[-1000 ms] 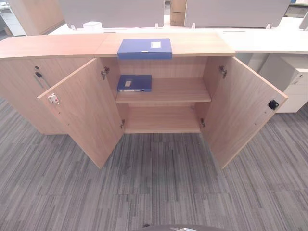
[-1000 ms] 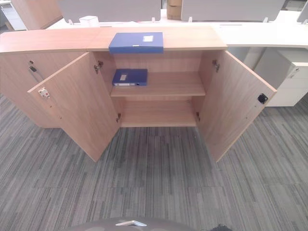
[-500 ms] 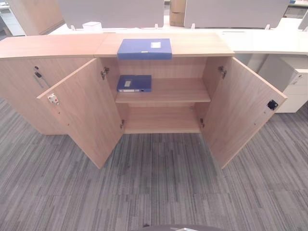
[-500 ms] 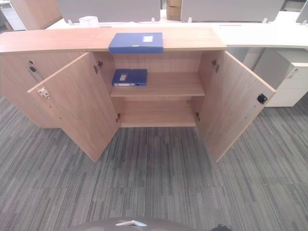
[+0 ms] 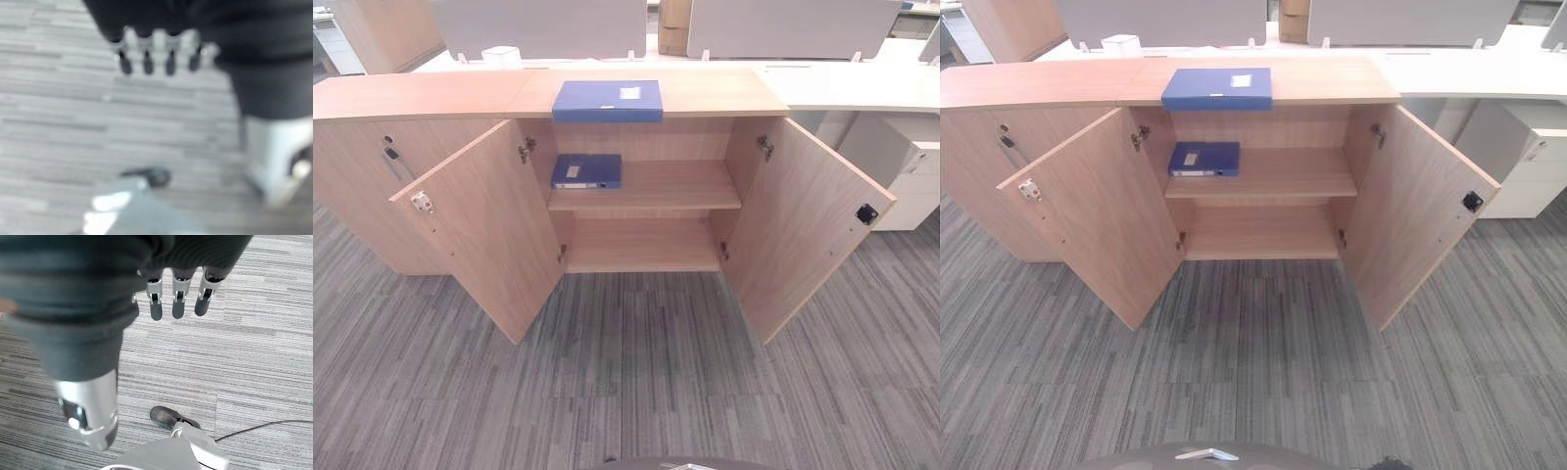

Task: Put the empty folder in the office cabinet

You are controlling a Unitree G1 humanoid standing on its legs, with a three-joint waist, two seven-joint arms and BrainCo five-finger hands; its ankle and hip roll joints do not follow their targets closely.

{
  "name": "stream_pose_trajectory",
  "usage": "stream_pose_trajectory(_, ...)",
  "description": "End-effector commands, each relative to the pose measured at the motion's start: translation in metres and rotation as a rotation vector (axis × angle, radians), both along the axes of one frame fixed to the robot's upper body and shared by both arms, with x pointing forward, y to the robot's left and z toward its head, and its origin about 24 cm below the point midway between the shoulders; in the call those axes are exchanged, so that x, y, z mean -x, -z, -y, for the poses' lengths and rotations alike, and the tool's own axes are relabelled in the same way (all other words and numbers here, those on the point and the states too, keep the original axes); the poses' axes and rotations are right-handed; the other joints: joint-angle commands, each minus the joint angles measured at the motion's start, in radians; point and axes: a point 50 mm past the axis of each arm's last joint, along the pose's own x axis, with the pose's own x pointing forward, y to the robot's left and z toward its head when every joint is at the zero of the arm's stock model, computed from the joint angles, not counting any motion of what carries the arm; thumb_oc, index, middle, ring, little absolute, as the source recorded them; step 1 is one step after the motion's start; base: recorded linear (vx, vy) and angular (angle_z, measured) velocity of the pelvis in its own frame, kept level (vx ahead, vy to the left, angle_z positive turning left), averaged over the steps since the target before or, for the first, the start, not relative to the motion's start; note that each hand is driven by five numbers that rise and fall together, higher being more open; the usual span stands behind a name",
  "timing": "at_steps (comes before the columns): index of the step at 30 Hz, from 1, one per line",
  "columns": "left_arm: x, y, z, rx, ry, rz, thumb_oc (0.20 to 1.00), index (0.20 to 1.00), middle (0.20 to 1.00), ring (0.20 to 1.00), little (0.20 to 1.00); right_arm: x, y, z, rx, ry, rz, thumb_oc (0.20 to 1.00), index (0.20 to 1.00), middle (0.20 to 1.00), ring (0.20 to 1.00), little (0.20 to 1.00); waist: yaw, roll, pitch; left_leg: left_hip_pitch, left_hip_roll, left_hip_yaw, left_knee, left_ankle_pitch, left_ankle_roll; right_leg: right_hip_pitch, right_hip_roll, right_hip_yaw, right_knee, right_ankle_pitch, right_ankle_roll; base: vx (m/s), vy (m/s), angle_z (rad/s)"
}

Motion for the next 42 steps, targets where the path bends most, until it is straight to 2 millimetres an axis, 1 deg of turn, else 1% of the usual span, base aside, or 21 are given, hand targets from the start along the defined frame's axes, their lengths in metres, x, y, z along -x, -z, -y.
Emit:
stream_pose_trajectory(1,-0.005,0.0,-0.0009,-0.012,0.017,-0.012,1.0,1.0,1.0,1.0,1.0,-0.007,-0.0047,0.0182,0.06,-0.022,-0.02,1.0,1.0,1.0,1.0,1.0,-0.003,-0.004,-0.004,0.025,0.045,-0.032,-0.01,-0.095,-0.076,-0.006,-0.057,-0.008,0.0,-0.009,0.089,0.0,0.0,0.0)
stream_pose_trajectory(32,-0.0028,0.0,-0.0021,-0.017,0.015,-0.024,1.0,1.0,1.0,1.0,1.0,-0.0054,-0.0045,0.0179,0.057,-0.024,-0.027,1.0,1.0,1.0,1.0,1.0,-0.008,-0.001,0.004,0.024,0.045,-0.032,-0.01,-0.097,-0.077,-0.005,-0.057,-0.012,0.0,-0.011,0.088,0.0,0.0,0.0)
stream_pose_trajectory(42,-0.0048,-0.0003,-0.0031,-0.02,0.01,-0.017,1.0,1.0,1.0,1.0,1.0,-0.0125,-0.0057,0.0191,0.063,-0.044,-0.014,1.0,1.0,1.0,1.0,1.0,-0.003,0.0,0.022,0.015,0.048,-0.025,-0.01,-0.092,-0.08,-0.012,-0.059,-0.027,0.0,-0.006,0.091,0.01,-0.012,0.0)
